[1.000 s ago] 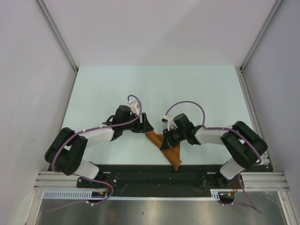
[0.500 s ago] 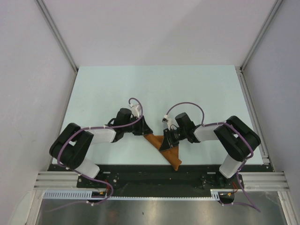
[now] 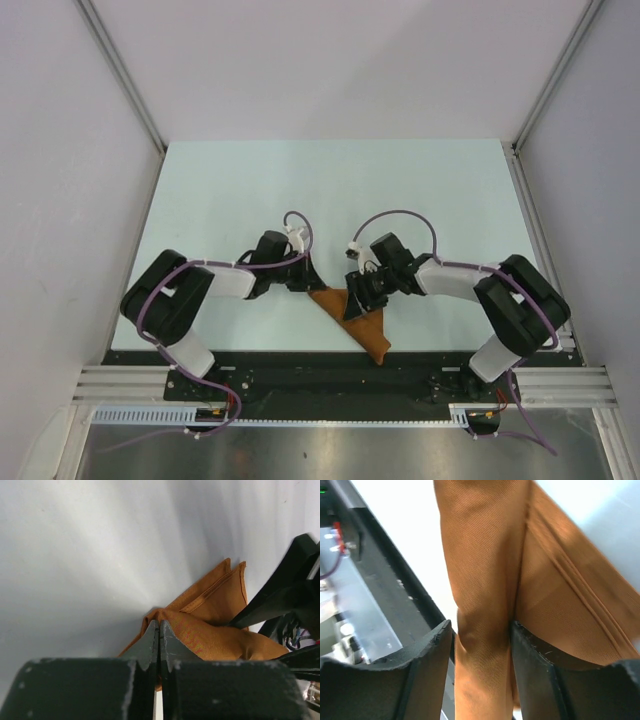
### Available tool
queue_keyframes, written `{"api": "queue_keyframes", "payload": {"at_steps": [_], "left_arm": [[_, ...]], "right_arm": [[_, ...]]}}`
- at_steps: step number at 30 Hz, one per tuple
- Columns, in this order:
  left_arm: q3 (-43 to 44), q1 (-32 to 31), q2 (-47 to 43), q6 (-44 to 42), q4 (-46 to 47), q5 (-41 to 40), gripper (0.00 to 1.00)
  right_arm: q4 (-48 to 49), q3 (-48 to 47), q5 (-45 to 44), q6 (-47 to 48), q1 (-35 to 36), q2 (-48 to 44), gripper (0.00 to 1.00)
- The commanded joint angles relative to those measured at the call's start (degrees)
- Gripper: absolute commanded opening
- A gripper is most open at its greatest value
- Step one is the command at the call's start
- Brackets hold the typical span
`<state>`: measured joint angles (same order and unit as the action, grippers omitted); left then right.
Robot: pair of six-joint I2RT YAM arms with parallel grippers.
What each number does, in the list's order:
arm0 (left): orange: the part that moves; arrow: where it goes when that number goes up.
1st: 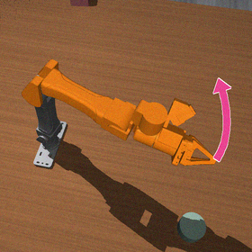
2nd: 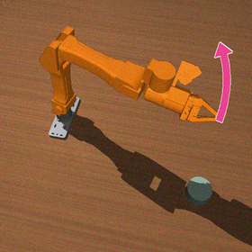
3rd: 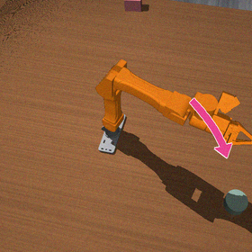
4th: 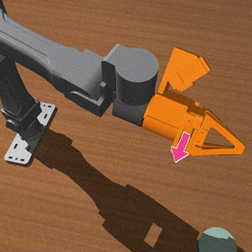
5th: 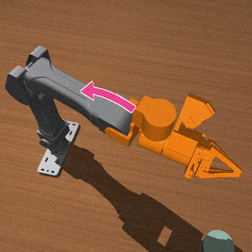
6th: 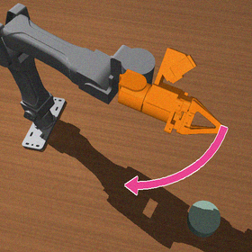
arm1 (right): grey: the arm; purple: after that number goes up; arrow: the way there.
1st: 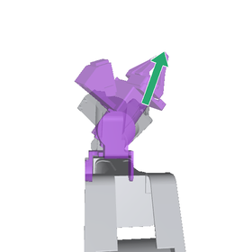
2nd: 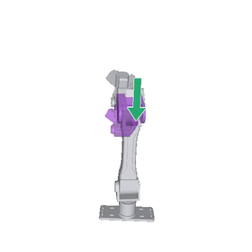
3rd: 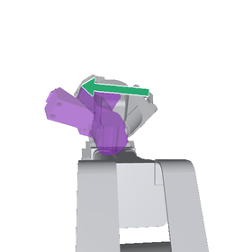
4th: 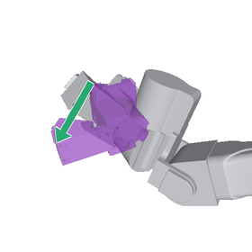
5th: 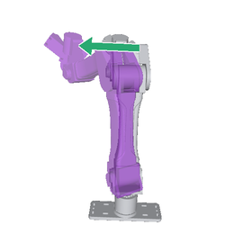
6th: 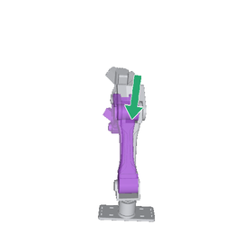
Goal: Fold the napkin, place the utensils inside, and roll it up
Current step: Roll the napkin with the utensil
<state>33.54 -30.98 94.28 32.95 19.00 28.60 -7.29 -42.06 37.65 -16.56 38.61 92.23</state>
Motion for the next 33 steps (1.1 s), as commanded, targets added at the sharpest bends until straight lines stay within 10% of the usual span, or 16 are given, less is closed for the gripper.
{"api": "queue_keyframes", "payload": {"at_steps": [1, 13, 33], "left_arm": [[3.02, -1.10, 1.26, -3.15, -4.14, 0.05, 0.00], [5.04, -1.27, 2.84, -4.30, -6.53, -0.04, 0.00], [6.36, -1.27, 1.26, -3.16, -6.08, 0.49, 0.07]], "right_arm": [[-12.30, -4.86, -12.30, 3.02, 1.64, -7.12, 0.56], [-16.00, -9.44, -46.50, 1.88, 22.19, -10.32, 0.60], [-13.10, -7.34, -46.27, 0.22, 25.03, 3.84, 0.57]]}}
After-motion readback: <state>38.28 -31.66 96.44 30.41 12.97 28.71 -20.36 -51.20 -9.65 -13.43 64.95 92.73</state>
